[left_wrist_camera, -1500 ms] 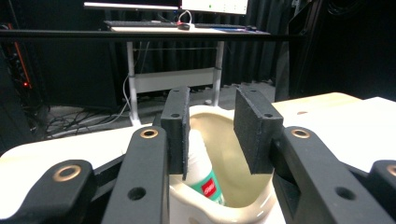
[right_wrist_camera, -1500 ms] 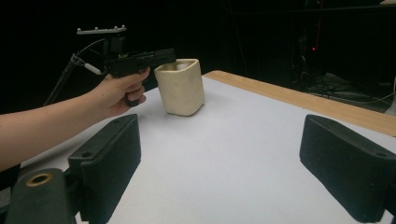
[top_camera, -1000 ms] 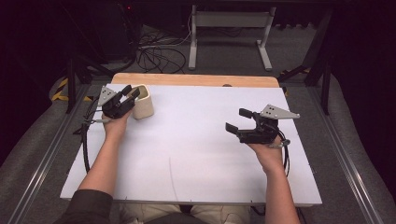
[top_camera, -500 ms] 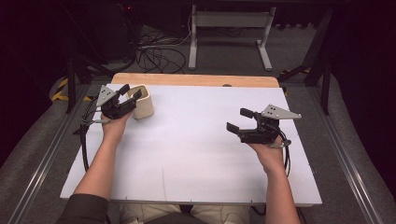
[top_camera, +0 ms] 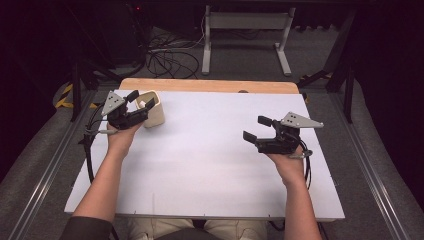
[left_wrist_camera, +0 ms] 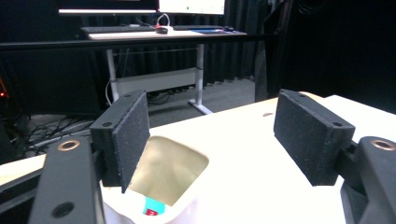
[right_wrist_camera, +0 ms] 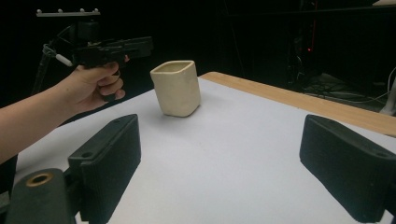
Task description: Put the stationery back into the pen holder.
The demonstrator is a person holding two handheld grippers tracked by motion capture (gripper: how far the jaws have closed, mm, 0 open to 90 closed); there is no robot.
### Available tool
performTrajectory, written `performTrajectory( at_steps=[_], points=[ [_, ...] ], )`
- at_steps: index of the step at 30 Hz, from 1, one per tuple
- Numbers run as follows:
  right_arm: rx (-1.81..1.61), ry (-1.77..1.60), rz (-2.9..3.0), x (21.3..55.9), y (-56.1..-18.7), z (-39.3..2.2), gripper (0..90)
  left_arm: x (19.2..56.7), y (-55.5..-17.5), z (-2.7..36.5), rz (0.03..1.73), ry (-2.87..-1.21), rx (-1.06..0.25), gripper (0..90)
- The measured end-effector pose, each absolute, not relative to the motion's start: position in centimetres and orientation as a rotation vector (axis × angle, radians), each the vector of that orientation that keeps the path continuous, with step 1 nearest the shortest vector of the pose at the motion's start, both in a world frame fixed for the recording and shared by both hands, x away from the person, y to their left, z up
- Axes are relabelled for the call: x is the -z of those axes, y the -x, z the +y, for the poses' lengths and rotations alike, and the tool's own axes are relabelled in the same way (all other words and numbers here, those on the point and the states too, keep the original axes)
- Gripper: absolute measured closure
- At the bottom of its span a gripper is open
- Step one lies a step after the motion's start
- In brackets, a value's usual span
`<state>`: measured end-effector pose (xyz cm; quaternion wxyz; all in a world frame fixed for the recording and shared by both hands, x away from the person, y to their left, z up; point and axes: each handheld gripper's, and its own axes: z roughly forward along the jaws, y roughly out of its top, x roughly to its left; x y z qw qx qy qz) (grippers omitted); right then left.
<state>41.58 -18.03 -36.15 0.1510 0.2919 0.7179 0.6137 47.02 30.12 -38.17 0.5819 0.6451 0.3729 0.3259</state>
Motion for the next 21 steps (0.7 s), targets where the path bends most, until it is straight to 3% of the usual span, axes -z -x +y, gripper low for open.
performTrajectory(
  at_steps=[21],
  points=[
    [-1.779,-0.843,2.029,35.9,-41.3,-18.7,13.2,36.4,-43.5,29.1,0.758,-1.516,-0.715,16.4]
  ],
)
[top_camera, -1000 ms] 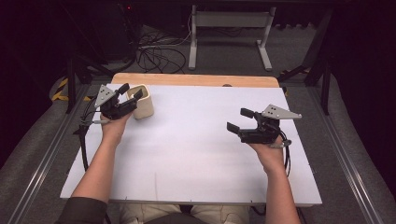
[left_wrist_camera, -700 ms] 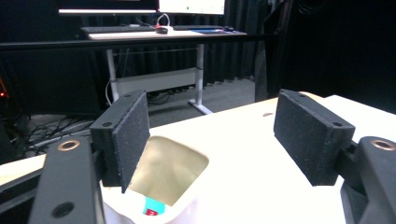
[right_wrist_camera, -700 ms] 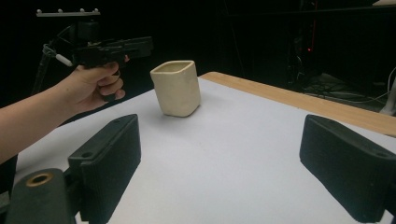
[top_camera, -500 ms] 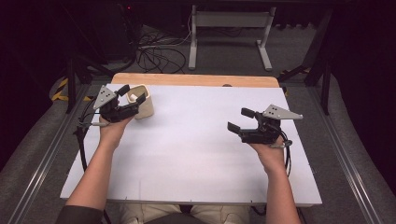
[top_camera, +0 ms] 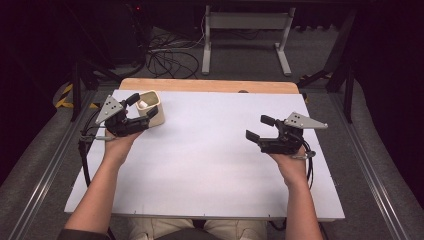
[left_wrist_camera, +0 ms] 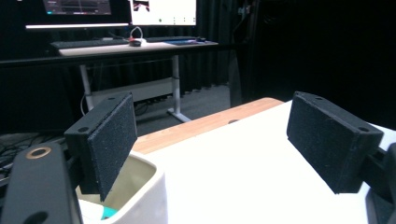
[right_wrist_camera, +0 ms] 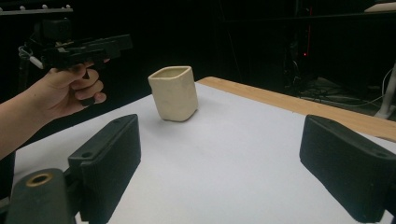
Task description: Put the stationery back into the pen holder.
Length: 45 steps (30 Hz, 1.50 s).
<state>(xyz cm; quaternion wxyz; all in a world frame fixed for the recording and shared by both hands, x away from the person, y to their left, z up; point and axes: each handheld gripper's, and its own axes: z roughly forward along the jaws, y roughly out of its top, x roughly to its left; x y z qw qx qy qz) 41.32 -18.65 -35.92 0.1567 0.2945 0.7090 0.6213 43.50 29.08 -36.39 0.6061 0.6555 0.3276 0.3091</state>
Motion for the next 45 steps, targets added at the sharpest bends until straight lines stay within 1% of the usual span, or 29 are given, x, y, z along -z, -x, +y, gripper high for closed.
performTrajectory(
  at_steps=[21,29,45],
  points=[
    [-1.802,-0.848,1.987,35.7,-40.9,-19.7,13.2,36.1,-40.4,29.5,0.712,-1.551,-0.688,10.7],
    [-1.815,-0.844,1.961,35.5,-40.6,-20.2,13.2,36.0,-39.2,29.3,0.683,-1.568,-0.684,10.0],
    [-1.826,-0.834,1.935,35.3,-40.2,-20.9,13.2,36.5,-37.7,29.4,0.676,-1.589,-0.667,9.8]
  ],
)
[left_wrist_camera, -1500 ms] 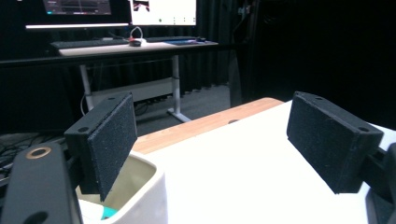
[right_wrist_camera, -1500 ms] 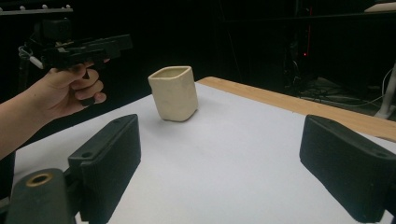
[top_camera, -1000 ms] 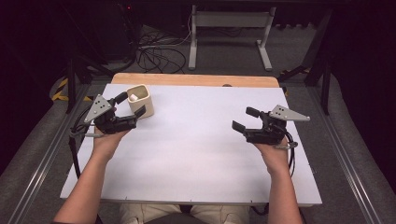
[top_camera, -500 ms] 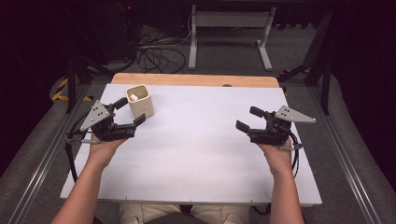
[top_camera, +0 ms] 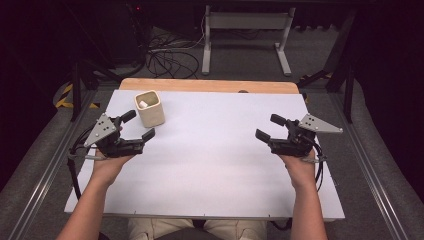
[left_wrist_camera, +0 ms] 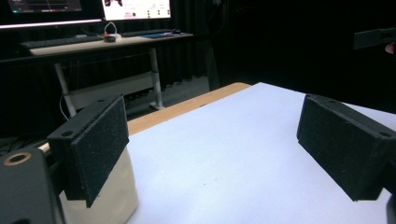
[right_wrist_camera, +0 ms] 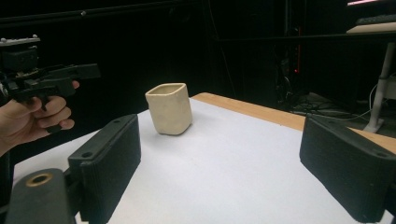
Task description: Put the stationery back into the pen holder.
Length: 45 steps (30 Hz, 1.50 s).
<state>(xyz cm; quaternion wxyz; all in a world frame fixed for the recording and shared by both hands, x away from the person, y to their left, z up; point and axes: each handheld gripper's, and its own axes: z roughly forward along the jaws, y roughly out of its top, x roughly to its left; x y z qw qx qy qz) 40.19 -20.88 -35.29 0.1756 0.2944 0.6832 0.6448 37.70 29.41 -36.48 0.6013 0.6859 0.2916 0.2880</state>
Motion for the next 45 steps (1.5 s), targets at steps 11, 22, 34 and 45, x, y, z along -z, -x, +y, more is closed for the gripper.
performTrajectory(
  at_steps=[11,22,34,45],
  points=[
    [-1.832,-0.833,1.920,35.1,-39.9,-21.4,13.2,36.8,-37.1,29.9,0.681,-1.589,-0.660,9.9],
    [-1.838,-0.833,1.901,35.1,-39.6,-21.9,13.2,36.9,-36.5,30.4,0.679,-1.595,-0.661,9.9],
    [-1.837,-0.834,1.892,35.1,-39.6,-22.1,13.2,37.3,-36.2,30.8,0.684,-1.610,-0.659,10.0],
    [-1.834,-0.838,1.892,35.1,-39.6,-22.2,13.2,37.4,-36.3,30.8,0.680,-1.613,-0.650,10.2]
  ],
)
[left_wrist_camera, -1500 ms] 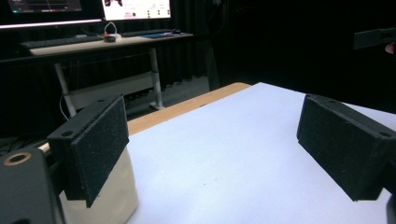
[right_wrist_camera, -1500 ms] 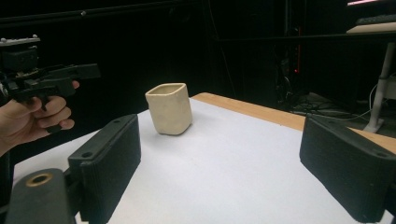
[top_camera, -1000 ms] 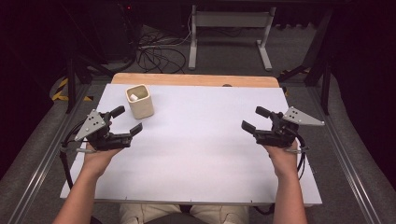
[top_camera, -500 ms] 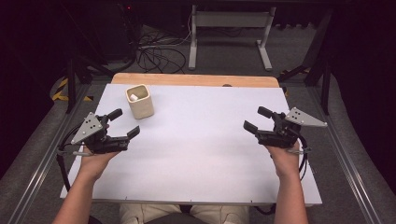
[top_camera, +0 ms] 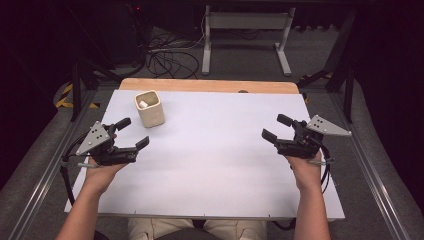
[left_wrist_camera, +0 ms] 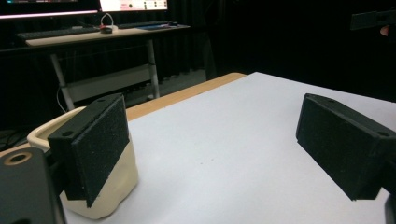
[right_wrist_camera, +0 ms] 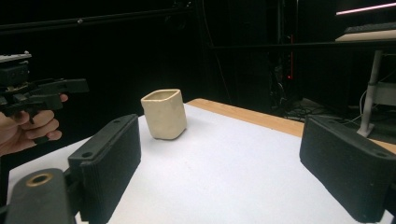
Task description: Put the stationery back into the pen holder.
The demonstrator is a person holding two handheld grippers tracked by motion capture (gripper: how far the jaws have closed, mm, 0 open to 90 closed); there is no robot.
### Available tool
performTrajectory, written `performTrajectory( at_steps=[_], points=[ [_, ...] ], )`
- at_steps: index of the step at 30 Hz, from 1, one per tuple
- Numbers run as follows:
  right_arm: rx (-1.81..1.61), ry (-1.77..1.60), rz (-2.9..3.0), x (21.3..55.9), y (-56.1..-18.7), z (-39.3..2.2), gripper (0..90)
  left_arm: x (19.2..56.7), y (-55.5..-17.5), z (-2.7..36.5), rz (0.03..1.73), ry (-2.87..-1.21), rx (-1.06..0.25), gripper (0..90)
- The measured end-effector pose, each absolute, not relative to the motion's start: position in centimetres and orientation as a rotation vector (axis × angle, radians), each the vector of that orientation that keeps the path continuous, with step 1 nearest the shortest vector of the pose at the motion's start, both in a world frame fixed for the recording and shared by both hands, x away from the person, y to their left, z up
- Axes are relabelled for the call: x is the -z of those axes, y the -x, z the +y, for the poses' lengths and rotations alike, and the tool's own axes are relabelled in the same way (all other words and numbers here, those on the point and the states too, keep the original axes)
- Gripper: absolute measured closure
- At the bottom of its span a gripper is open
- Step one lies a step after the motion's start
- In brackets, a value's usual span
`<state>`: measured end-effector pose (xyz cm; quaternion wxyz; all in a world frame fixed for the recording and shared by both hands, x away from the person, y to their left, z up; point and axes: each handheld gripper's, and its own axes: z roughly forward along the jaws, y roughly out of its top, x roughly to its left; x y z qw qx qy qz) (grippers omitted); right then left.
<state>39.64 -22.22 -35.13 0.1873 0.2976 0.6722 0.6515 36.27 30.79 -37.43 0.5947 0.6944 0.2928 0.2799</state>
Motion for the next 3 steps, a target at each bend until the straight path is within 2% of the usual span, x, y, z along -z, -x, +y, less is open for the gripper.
performTrajectory(
  at_steps=[3],
  points=[
    [-1.834,-0.838,1.895,35.14,-39.67,-22.19,13.2,37.45,-36.28,30.76,0.678,-1.615,-0.648,10.2]
  ],
)
